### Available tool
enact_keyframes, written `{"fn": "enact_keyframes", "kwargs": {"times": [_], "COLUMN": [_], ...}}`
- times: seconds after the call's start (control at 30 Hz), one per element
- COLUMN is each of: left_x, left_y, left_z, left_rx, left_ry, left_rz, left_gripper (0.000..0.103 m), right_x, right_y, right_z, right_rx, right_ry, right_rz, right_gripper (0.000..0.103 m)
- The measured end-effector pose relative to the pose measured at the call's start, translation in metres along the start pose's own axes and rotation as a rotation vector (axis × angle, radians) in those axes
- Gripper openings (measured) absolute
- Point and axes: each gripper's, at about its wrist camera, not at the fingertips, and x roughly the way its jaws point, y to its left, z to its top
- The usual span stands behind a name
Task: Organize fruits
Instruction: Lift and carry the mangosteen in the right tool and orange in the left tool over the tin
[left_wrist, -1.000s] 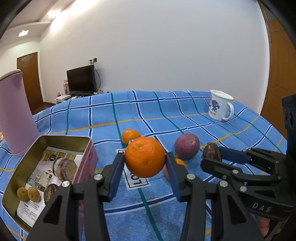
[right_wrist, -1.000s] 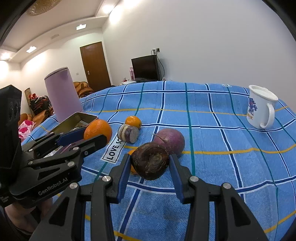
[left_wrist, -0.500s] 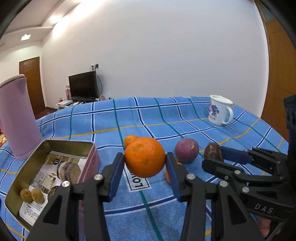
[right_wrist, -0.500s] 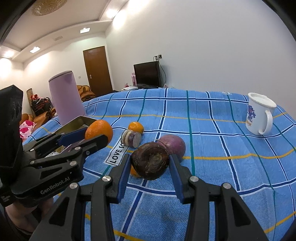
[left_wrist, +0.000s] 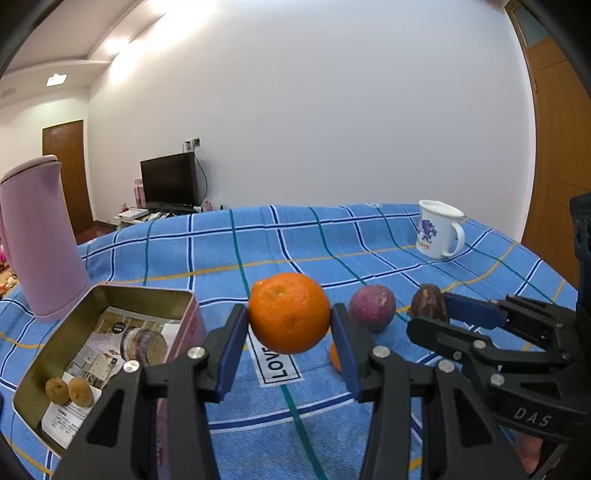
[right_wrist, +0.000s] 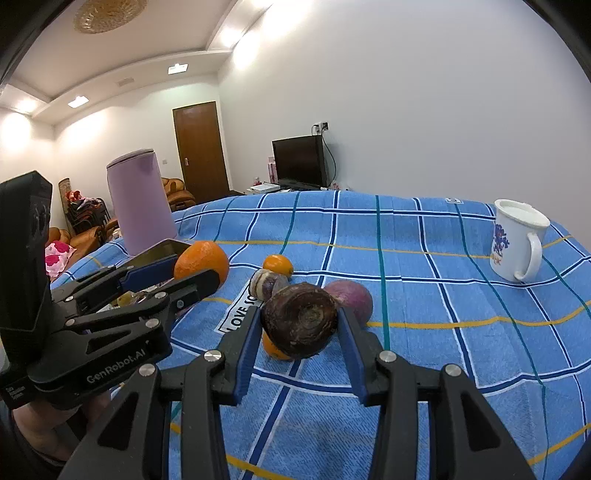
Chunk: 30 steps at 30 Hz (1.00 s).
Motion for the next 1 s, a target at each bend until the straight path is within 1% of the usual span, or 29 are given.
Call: {"fn": "enact_keyframes", "kwargs": {"times": [0.3, 0.5, 0.73, 1.0], "left_x": [-0.004, -0.01, -0.019, -0.022], "left_y": [-0.001, -0.002, -0.005, 0.007], "left_z": [0.0, -0.001, -0.002, -0.004], "left_rx": [0.0, 0.006, 0.023, 0.006], "left_ry": [-0.024, -0.052, -0.086, -0.072], "left_rz": [0.007, 0.018, 0.047, 0.088], "left_gripper": [0.048, 0.048, 0.048, 0.048], "right_x": [-0.003, -0.009, -0.014, -0.011], "right_y": [0.001, 0.003, 0.006, 0.017], "right_z": [-0.001, 0.0, -0.001, 0.0], "right_rx": [-0.009, -0.022, -0.03, -0.057], "right_ry": [-0.018, -0.047, -0.07, -0.066], "right_rz": [-0.003, -0.006, -0.014, 0.0], "right_gripper": [0.044, 0.044, 0.044, 0.044]}}
